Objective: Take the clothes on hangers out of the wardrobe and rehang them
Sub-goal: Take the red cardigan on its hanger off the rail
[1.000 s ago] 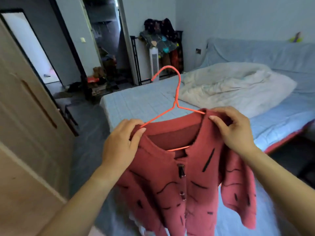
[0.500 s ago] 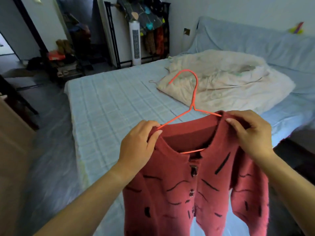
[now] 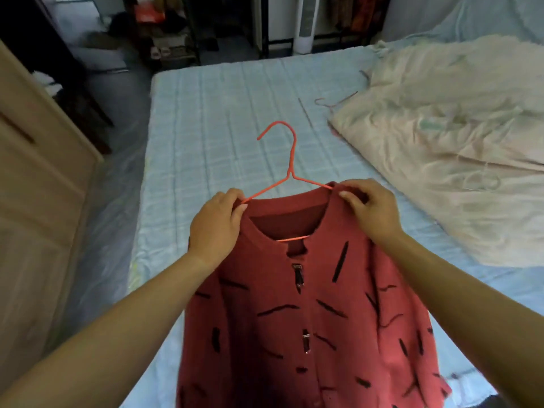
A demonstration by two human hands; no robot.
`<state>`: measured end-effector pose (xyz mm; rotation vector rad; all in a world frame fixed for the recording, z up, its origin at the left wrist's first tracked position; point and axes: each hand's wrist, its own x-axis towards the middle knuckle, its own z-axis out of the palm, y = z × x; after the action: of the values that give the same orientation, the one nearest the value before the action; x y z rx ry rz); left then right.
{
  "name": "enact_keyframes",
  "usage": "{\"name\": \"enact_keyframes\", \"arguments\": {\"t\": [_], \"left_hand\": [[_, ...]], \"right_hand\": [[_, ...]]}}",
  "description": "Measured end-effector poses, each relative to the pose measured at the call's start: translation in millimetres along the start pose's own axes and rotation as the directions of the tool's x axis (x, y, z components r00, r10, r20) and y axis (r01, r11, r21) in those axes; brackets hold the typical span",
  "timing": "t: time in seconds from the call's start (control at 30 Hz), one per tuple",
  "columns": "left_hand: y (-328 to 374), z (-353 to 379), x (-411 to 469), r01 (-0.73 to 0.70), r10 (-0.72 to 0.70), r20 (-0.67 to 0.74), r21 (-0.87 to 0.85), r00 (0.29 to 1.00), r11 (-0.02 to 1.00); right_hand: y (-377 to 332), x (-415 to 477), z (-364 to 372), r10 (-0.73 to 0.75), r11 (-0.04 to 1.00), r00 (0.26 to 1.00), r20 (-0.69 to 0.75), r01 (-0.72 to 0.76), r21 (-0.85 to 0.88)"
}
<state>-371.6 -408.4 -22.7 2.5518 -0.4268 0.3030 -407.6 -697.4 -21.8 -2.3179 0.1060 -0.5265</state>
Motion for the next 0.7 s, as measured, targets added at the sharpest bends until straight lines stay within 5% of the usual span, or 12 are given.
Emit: {"name": "enact_keyframes", "arguments": {"t": [0.33,0.53,0.7], "left_hand": [[-93.5,173.2,20.6,0.443,-0.462,0.125,0.15,0.878,0.884],[-124.8,238.4,-1.5,0.367,-0.476,0.329,0.342,0.815,0.865],[-96.3,213.3,-23.4,0.376,-0.561,0.428,0.444,0.709,0.814]], "right_hand": [[154.7,49.2,169.1,0.044,0.996,0.928,0.369,-0.013,-0.086],[210.4,51.5,225.3,0.088,0.948,0.849,0.521,0.089,-0.306],[174.8,33.1,217.4,0.033,0.915,0.725,0.688,0.255,-0.312]]}}
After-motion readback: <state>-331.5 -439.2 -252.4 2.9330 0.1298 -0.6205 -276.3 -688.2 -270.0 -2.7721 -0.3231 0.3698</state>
